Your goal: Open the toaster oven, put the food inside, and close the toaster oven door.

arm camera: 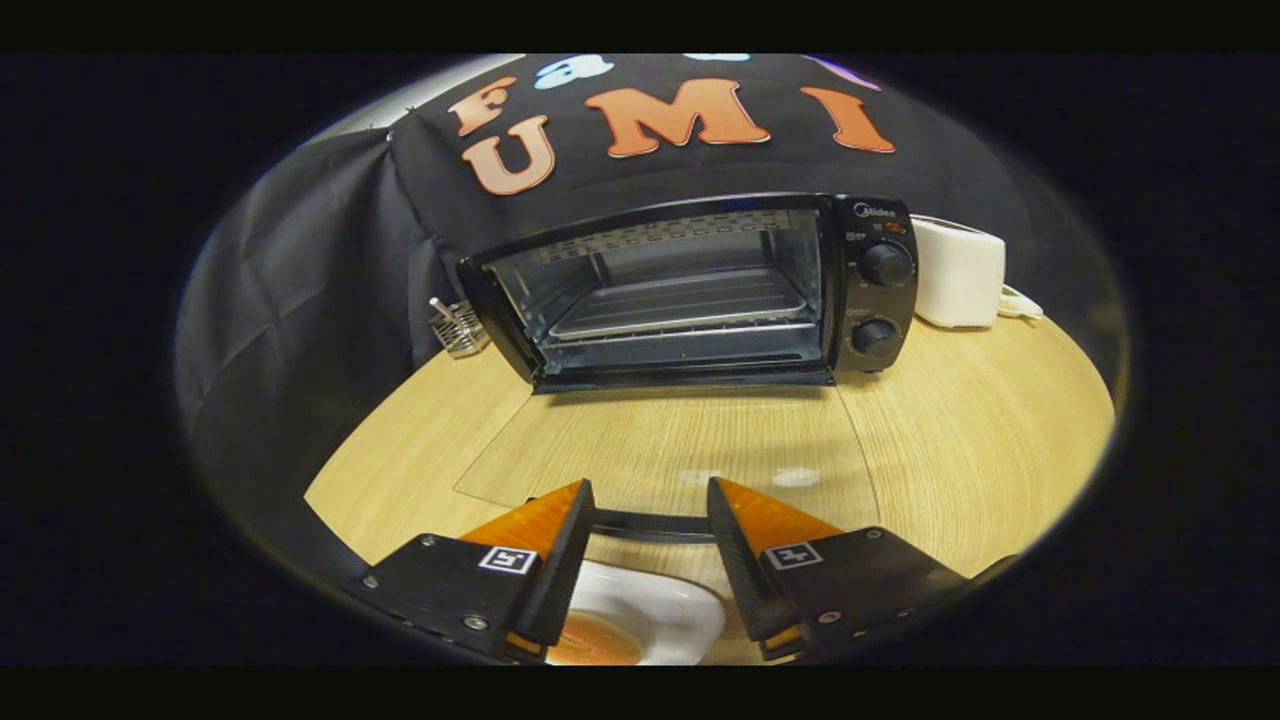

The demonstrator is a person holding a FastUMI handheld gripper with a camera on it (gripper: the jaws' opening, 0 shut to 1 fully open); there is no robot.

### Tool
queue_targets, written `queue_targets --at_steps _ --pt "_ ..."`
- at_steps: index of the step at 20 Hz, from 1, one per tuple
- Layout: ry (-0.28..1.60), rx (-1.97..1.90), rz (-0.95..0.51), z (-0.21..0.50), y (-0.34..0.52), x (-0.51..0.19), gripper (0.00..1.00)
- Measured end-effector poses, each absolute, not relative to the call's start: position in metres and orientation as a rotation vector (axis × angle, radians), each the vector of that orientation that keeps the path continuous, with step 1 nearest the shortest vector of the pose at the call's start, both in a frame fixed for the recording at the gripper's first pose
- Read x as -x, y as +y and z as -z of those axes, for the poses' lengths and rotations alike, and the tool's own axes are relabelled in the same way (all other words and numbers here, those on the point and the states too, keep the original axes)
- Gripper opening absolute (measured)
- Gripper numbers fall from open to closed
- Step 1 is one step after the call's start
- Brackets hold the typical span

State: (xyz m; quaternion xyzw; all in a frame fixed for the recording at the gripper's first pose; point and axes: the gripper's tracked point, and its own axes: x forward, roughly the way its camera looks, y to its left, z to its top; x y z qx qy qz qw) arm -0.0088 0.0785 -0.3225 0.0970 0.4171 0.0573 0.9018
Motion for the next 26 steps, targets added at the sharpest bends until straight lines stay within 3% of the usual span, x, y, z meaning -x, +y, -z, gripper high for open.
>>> queue_targets --at_steps 11,19,26 --pt "0.775 -0.182 -0.182 0.293 0.079 0.023 0.69" --pt "0.754 -0.171 -0.296 0.270 0.097 0.073 0.96" --pt "0.860 -0.033 -0.422 0.294 0.112 0.142 0.99"
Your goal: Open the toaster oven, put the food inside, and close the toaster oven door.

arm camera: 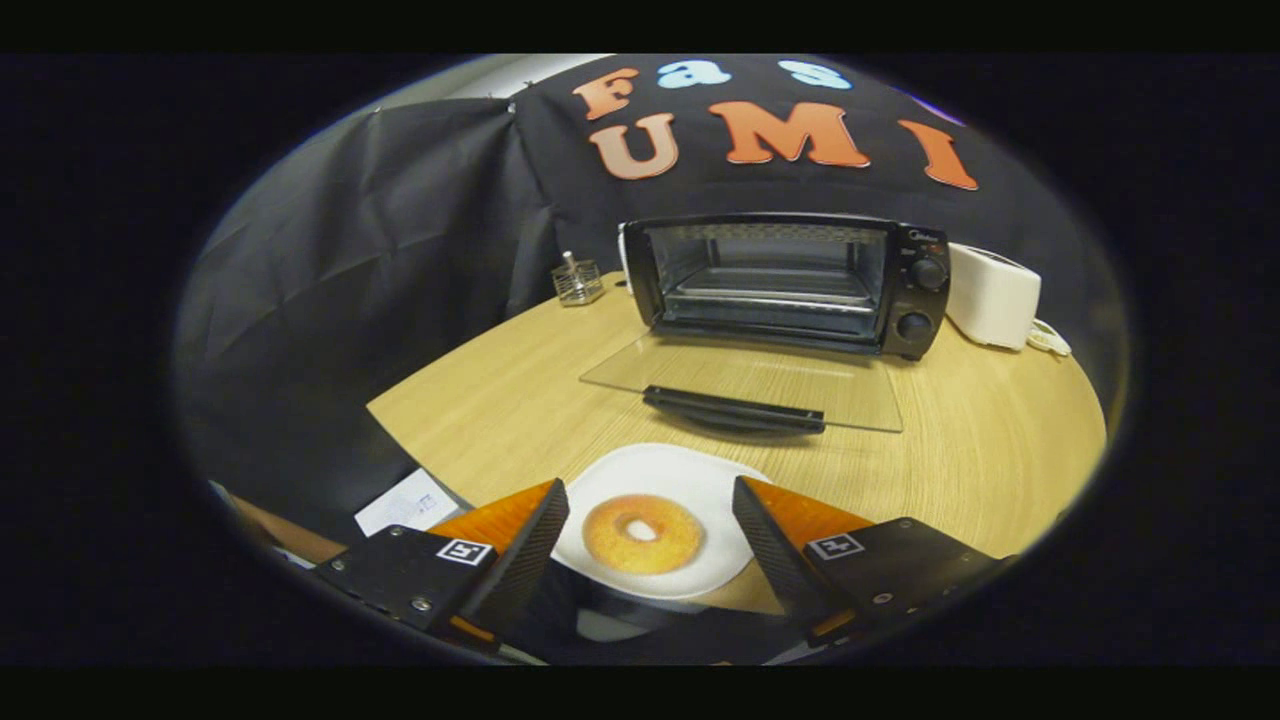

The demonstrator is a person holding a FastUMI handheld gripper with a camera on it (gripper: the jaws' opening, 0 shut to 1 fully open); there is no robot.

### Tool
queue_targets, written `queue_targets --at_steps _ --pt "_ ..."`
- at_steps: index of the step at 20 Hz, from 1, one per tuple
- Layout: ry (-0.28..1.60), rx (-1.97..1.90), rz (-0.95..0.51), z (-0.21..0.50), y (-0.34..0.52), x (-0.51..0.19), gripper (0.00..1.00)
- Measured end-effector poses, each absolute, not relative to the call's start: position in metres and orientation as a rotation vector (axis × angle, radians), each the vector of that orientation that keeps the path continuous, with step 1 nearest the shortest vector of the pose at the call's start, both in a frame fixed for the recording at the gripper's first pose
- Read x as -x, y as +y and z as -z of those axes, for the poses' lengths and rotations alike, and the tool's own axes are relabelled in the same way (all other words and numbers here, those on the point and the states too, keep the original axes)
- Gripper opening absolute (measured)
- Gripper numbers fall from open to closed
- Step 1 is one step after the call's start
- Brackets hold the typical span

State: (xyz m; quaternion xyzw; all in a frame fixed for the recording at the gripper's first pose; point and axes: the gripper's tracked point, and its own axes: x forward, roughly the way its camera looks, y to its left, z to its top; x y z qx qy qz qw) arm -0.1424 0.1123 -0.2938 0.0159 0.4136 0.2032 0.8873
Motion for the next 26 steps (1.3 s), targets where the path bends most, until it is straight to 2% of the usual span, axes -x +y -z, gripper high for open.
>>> queue_targets --at_steps 7,10,11,13,18,26 --pt "0.943 0.014 -0.394 0.323 0.112 0.158 0.97" --pt "0.937 0.035 -0.380 0.326 0.114 0.158 0.91" --pt "0.938 0.033 -0.380 0.327 0.115 0.157 0.84" --pt "0.936 0.021 -0.373 0.327 0.115 0.154 0.78" --pt "0.877 -0.053 -0.345 0.311 0.114 0.138 0.68" --pt "0.706 -0.235 -0.303 0.264 0.121 0.085 0.66"
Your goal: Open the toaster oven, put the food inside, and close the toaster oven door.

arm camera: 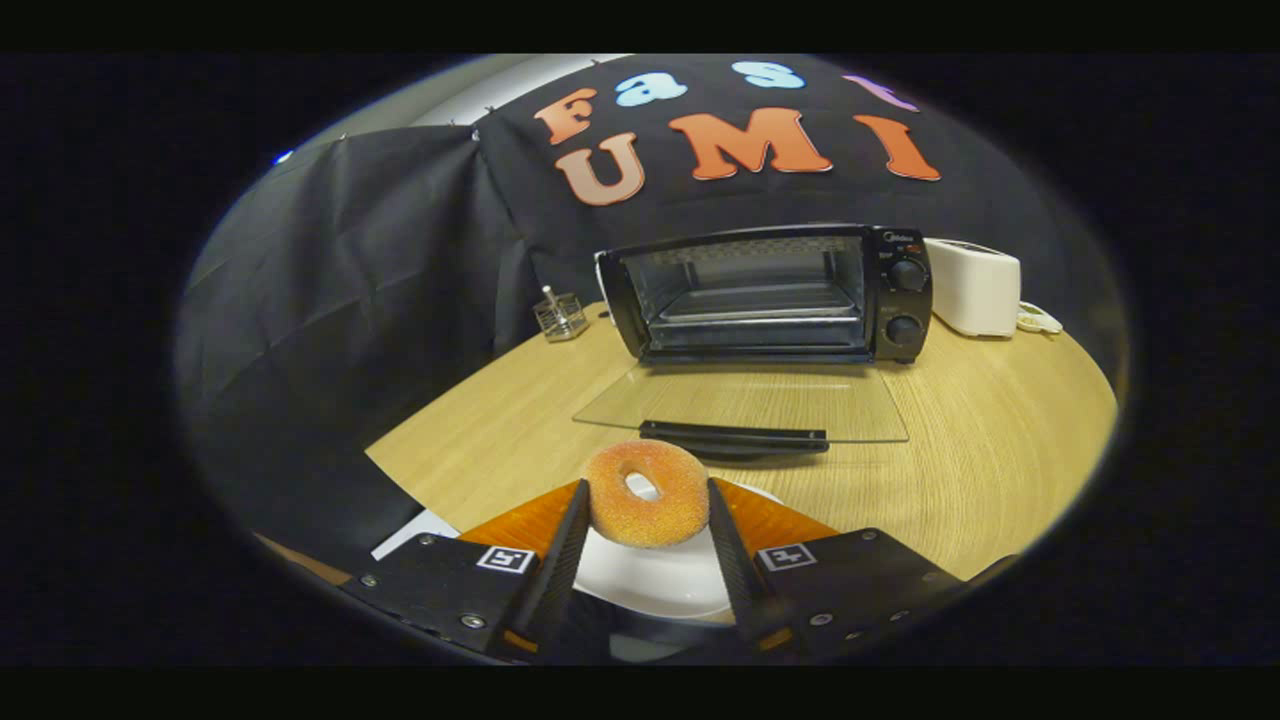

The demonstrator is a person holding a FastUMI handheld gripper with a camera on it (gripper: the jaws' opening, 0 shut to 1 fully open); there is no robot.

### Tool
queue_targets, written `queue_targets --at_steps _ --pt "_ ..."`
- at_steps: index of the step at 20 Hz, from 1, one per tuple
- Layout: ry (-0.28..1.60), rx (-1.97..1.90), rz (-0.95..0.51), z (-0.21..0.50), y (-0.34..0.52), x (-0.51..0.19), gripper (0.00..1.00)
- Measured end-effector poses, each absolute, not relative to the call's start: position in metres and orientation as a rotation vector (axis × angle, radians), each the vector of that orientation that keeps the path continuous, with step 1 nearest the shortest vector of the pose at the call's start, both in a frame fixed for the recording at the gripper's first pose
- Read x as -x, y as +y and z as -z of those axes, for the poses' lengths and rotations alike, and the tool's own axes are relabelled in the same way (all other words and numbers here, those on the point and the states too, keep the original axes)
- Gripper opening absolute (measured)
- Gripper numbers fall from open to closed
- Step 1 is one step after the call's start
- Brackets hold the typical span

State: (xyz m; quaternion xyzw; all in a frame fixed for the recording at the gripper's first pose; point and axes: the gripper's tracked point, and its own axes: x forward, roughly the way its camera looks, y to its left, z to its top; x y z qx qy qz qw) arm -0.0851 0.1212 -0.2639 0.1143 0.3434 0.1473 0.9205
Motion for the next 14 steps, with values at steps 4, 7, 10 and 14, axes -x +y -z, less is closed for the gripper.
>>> queue_targets --at_steps 4,7,10,14 --pt "0.625 -0.432 -0.254 0.240 0.126 0.044 0.66" --pt "0.583 -0.559 -0.208 0.232 0.122 0.013 0.66" --pt "0.544 -0.713 -0.147 0.227 0.116 -0.018 0.66" --pt "0.556 -0.803 -0.089 0.237 0.112 -0.048 0.64"
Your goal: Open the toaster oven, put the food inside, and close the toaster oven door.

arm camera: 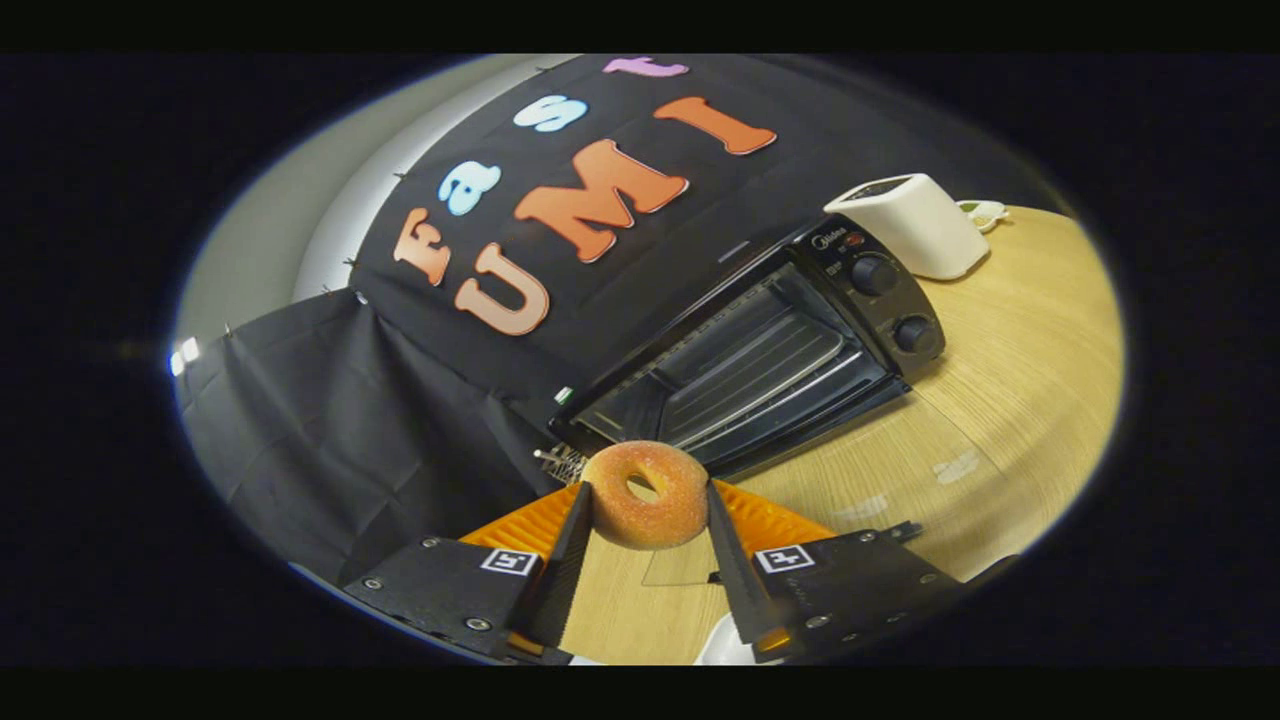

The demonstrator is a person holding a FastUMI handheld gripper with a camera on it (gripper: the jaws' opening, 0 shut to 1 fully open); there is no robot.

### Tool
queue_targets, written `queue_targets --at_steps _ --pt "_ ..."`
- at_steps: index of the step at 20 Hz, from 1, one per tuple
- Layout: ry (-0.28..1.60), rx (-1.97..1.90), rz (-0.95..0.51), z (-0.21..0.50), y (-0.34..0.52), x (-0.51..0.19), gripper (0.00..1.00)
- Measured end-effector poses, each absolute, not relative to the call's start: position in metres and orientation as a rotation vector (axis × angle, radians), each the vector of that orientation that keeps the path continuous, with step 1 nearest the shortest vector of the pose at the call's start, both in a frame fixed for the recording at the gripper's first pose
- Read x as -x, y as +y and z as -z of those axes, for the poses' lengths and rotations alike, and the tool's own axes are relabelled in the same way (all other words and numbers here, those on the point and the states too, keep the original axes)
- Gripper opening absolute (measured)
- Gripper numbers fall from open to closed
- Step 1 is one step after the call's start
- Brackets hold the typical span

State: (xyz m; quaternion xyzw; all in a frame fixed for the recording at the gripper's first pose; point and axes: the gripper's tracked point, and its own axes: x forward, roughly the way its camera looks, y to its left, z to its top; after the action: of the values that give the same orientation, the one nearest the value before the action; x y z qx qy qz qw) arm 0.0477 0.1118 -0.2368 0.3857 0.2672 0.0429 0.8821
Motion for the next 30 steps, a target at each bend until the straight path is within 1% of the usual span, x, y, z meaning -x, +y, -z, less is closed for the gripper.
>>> queue_targets --at_steps 8,15,23,24,26,27,29,30 --pt "0.588 -0.921 0.038 0.263 0.098 -0.107 0.64" --pt "0.557 -0.969 0.092 0.275 0.082 -0.156 0.64" --pt "0.517 -0.955 0.170 0.295 0.080 -0.192 0.64" --pt "0.515 -0.941 0.177 0.296 0.081 -0.195 0.66" --pt "0.525 -0.891 0.197 0.295 0.084 -0.189 0.66" --pt "0.523 -0.859 0.199 0.293 0.084 -0.187 0.68" --pt "0.515 -0.800 0.183 0.287 0.089 -0.186 0.77" --pt "0.509 -0.761 0.180 0.286 0.087 -0.186 0.80"
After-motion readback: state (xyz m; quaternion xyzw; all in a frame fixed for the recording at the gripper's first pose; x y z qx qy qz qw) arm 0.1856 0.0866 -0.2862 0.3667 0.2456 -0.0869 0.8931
